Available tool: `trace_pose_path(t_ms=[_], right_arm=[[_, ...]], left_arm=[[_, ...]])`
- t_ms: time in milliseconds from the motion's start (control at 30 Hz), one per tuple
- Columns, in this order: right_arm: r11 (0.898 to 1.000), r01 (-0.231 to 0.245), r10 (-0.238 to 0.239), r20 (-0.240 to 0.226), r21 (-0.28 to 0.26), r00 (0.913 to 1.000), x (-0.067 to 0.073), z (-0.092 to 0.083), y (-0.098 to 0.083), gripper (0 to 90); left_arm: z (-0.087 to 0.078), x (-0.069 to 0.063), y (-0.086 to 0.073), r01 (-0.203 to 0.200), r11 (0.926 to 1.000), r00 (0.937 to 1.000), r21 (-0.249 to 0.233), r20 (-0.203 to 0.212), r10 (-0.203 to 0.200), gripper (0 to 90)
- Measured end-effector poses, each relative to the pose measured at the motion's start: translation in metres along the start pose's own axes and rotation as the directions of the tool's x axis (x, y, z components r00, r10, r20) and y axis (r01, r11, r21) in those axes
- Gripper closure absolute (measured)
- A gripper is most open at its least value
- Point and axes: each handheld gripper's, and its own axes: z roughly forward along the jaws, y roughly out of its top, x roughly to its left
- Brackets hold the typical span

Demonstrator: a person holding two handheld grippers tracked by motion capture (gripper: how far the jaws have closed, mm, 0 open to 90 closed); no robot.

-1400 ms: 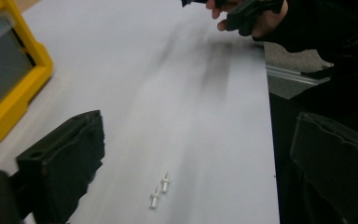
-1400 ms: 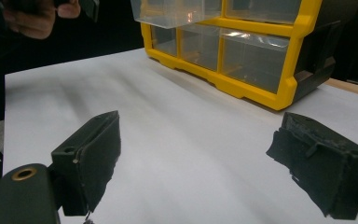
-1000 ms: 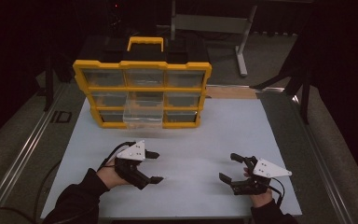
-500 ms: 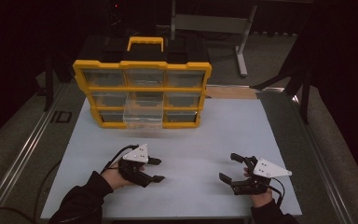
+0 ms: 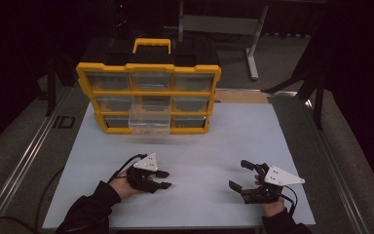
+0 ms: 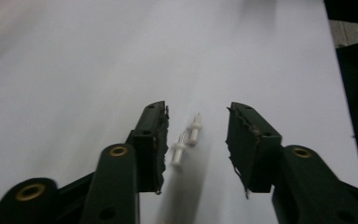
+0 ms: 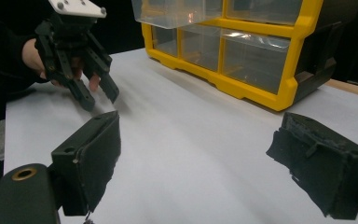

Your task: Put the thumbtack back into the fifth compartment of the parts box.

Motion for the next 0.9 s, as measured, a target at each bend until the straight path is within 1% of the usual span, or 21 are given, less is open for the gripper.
trace_pose_path(t_ms=[200,300,433,533,633,700,767,900], right_arm=[[1.0,-0.001,0.001,0.0,0.0,1.0,0.0,0.0,0.0,13.7],[1.0,-0.003,0.003,-0.001,0.002,1.0,0.0,0.0,0.0,13.7],[1.0,-0.002,0.002,-0.001,0.003,1.0,0.0,0.0,0.0,13.7],[1.0,-0.004,0.004,-0.001,0.002,1.0,0.0,0.0,0.0,13.7],[1.0,-0.001,0.001,-0.002,0.004,1.0,0.0,0.0,0.0,13.7],[1.0,-0.003,0.003,0.0,0.002,1.0,0.0,0.0,0.0,13.7],[1.0,-0.004,0.004,0.0,0.003,1.0,-0.001,0.0,0.0,13.7],[1.0,0.0,0.0,-0.001,0.005,1.0,0.0,0.001,0.0,13.7]], left_arm=[[0.005,0.002,-0.004,0.0,0.9996,1.0,0.027,-0.006,0.0,68.5],[0.008,0.003,-0.005,0.0,0.9991,0.9999,0.043,-0.014,0.0,70.6],[0.01,0.002,-0.004,-0.013,0.9985,0.9997,0.054,-0.019,0.014,72.3],[0.012,0.004,-0.005,-0.008,0.9978,0.9998,0.065,-0.02,0.01,73.9],[0.012,0.006,-0.006,-0.001,0.9979,0.9998,0.065,-0.02,0.002,77.9],[0.012,0.006,-0.006,0.0,0.9979,0.9996,0.065,-0.029,0.002,80.3],[0.012,0.007,-0.006,0.003,0.9978,0.9998,0.066,-0.019,-0.002,83.9],[0.012,0.007,-0.006,0.002,0.9978,0.9998,0.066,-0.019,-0.001,84.8]])
